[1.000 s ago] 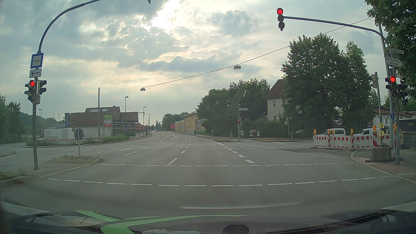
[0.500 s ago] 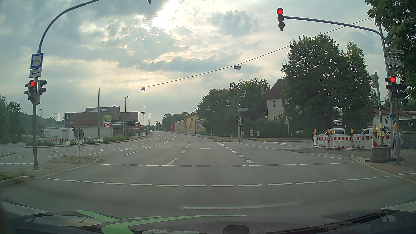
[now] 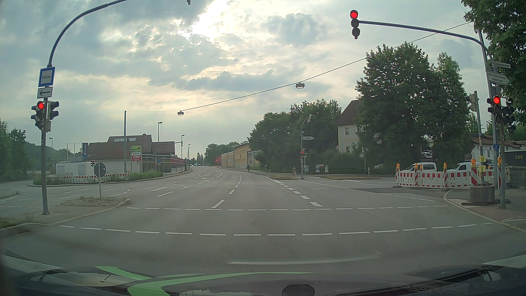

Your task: Follow the waypoints while adhering to traffic rules and regulations

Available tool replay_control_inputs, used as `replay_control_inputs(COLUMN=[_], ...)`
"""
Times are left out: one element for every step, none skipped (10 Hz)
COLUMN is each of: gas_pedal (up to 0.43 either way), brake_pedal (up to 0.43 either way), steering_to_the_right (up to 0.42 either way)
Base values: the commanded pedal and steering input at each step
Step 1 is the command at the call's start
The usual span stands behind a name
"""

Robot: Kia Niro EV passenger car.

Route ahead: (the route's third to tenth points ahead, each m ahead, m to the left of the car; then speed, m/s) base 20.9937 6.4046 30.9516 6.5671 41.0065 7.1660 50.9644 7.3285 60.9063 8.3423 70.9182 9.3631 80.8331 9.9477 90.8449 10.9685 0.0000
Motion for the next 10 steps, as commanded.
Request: replay_control_inputs(gas_pedal=[0.0, 0.0, 0.0, 0.0, 0.0, 0.0, 0.0, 0.0, 0.0, 0.0], brake_pedal=[0.256, 0.256, 0.256, 0.256, 0.256, 0.256, 0.256, 0.256, 0.256, 0.256], steering_to_the_right=[0.0, 0.0, 0.0, 0.0, 0.0, 0.0, 0.0, 0.0, 0.0, 0.0])
